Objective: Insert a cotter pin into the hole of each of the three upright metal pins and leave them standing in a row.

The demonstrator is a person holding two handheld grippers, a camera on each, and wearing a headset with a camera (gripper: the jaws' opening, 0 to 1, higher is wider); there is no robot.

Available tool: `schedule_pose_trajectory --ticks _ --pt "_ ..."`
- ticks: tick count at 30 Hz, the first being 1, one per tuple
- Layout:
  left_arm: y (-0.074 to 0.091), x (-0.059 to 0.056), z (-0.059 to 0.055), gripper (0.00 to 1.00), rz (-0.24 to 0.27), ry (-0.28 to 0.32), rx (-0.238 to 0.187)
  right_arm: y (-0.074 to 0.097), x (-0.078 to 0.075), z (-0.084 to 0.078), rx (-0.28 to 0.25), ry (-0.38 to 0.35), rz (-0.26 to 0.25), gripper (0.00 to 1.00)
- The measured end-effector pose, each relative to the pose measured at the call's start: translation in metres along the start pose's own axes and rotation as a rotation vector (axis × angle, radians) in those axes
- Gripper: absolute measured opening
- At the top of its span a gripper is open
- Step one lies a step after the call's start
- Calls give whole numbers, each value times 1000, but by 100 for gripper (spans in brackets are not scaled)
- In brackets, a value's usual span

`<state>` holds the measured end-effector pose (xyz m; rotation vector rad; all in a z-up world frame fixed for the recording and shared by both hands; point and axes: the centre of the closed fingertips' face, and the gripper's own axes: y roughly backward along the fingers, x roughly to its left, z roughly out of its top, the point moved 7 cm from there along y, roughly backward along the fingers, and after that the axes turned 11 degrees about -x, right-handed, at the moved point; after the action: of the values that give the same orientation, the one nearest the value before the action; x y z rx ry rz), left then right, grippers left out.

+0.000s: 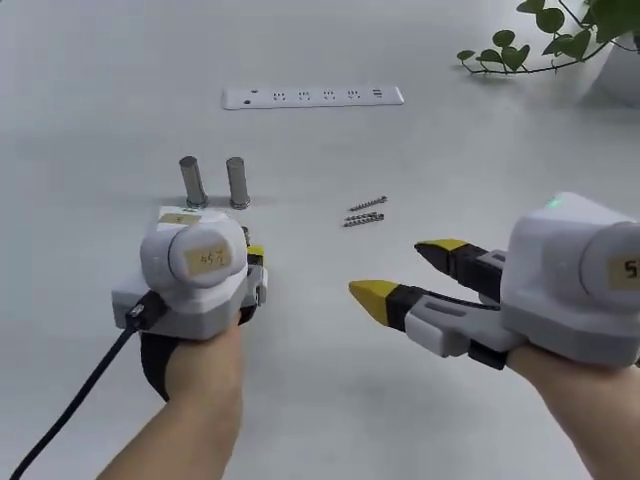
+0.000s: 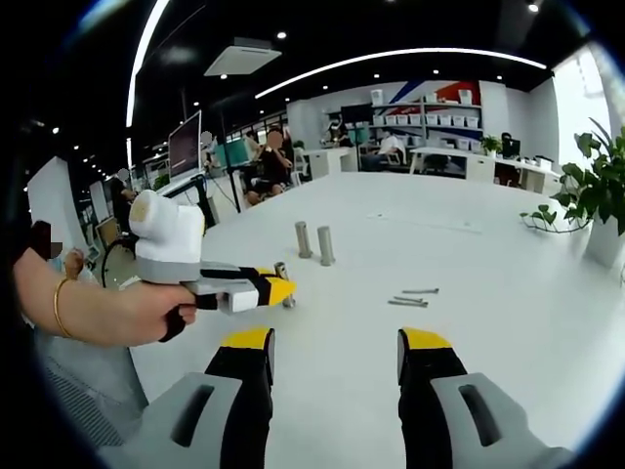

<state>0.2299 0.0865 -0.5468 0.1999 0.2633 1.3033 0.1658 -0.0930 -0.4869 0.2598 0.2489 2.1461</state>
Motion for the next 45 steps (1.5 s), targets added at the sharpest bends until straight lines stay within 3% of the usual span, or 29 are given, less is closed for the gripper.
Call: schedule_pose_trajectory --ticks 7,22,27,34,41,45 --pt "0 -2 -1 7 -9 -26 -22 1 -1 0 -1 -3 -5 47" --pt "0 -5 0 8 -6 -67 -27 2 -1 -1 6 -14 -11 47" --pt "-1 -6 4 13 -7 -71 -46 2 -2 0 6 -16 -14 47" --pt "1 -4 5 22 -21 -68 -27 1 -6 6 6 -4 -8 47" --pt "10 -4 12 32 -88 -97 -20 -3 -16 18 28 51 26 44" --pt "16 -2 16 38 -113 -118 -20 -9 -23 22 71 74 51 41"
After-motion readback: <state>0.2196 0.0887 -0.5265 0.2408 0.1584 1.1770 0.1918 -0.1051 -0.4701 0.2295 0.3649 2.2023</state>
